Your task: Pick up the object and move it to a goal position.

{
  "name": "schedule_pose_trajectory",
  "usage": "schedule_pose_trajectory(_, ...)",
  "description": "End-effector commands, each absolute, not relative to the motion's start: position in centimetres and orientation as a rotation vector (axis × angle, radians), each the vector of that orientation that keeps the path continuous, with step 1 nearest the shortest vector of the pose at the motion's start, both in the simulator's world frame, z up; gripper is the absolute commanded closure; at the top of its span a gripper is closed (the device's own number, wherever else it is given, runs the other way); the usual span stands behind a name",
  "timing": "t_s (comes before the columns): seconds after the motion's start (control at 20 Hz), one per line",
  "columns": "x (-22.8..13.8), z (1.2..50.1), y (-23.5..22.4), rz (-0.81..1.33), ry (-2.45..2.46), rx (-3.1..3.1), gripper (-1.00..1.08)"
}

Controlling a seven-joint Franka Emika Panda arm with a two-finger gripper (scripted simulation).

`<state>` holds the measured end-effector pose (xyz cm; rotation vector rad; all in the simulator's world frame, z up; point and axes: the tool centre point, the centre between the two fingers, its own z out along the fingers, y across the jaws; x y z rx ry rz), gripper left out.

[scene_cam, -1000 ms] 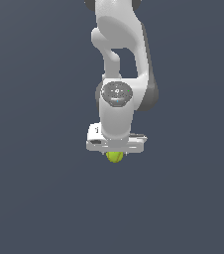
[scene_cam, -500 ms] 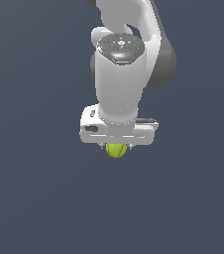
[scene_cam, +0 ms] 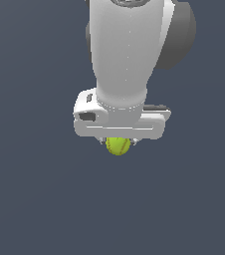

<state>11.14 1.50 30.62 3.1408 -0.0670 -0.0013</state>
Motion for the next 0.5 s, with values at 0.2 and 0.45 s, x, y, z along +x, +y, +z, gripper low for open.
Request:
schedule_pose_trajectory(0.2,11.69,32.22,1.54,0.000,-0.067,3.141,1.08)
schedule_pose_trajectory(0.45,11.82,32.50,1.55,0.000,-0.067,3.141,1.08)
